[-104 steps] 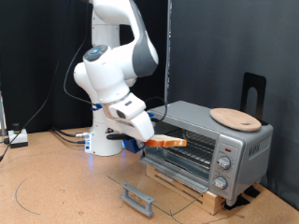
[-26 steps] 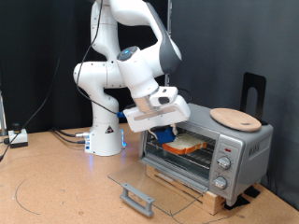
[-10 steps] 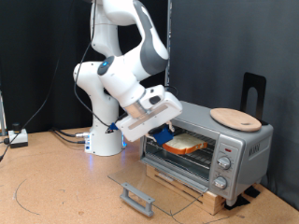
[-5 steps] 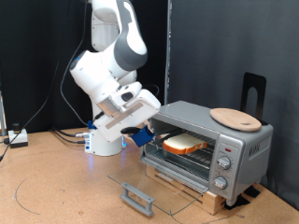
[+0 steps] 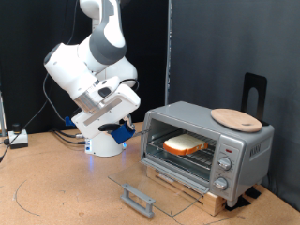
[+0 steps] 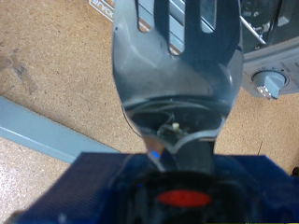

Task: Make a piece of toast with the oven

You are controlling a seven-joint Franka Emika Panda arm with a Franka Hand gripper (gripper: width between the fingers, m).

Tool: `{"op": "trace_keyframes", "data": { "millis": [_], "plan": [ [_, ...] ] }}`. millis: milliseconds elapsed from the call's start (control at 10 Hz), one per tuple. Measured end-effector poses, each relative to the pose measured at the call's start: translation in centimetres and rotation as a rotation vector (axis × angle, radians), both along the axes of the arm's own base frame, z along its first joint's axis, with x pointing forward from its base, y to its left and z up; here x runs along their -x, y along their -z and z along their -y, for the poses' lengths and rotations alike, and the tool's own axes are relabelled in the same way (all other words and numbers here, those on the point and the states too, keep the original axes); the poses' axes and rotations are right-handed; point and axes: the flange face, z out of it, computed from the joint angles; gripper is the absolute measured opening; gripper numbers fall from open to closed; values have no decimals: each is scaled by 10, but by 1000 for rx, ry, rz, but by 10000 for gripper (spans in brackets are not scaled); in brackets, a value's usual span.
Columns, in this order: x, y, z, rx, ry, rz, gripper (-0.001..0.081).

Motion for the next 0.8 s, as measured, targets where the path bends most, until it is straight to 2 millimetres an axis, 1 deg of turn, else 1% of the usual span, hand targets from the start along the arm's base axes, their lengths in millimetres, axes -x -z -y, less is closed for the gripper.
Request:
{"op": "trace_keyframes", "data": {
  "millis": [100, 200, 400, 500, 800],
  "plan": [
    [0, -2, -6, -32, -3, 6, 423],
    [-1, -11, -15, -97, -18, 28, 423],
    [0, -43, -29, -220, -49, 93, 423],
    [1, -59, -34, -252, -64, 124, 423],
    [8, -105, -50, -252, -118, 179, 423]
  ]
}}
